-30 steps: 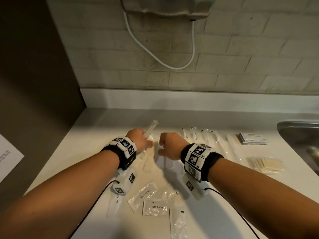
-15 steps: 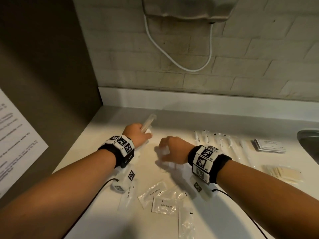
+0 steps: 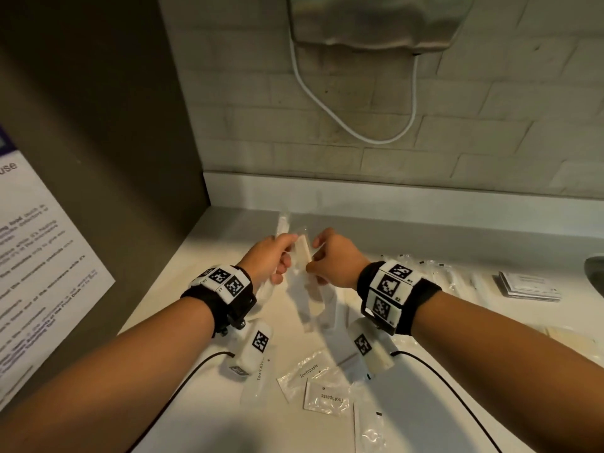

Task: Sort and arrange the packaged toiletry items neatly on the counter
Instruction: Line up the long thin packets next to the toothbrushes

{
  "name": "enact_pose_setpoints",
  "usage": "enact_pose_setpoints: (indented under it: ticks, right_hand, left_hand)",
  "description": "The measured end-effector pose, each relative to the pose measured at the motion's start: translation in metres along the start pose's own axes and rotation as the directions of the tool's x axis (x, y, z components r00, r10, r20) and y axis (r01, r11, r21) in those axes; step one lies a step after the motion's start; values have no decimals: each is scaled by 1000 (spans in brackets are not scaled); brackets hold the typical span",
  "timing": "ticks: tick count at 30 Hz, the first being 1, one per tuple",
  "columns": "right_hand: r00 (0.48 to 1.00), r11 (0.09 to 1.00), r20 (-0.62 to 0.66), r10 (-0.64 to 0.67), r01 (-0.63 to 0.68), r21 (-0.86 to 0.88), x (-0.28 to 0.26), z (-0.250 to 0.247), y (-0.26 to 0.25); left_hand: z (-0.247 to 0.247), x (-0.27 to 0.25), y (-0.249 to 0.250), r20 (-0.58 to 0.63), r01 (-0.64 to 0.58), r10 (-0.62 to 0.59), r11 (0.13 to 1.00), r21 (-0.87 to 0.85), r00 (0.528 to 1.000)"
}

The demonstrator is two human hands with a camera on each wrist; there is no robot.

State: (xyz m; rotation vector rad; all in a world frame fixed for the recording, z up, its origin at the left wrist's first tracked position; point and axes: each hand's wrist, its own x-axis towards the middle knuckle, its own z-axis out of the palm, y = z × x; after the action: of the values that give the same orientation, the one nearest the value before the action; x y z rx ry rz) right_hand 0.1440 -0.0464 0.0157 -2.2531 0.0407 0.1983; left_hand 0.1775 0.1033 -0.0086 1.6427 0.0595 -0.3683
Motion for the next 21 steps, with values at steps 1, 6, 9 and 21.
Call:
enact_pose_setpoints:
  ticks: [1, 6, 9, 21]
  right_hand:
    - [1000, 1000, -4, 10, -10, 13, 2, 0, 2]
    - [995, 990, 9, 95, -96, 107, 7, 1, 10]
    - [993, 989, -19, 117, -115, 89, 10, 6, 14]
    - [969, 960, 122, 217, -234, 152, 15, 20, 14]
  left_hand:
    - [-5, 0, -2, 12, 46, -45, 998, -42, 999]
    - [-18, 0, -18, 14, 153, -152, 982, -116, 988]
    - [-21, -3, -18, -33, 119, -119, 993, -16, 992]
    - [-34, 19, -42, -115, 78, -40, 935, 347, 993]
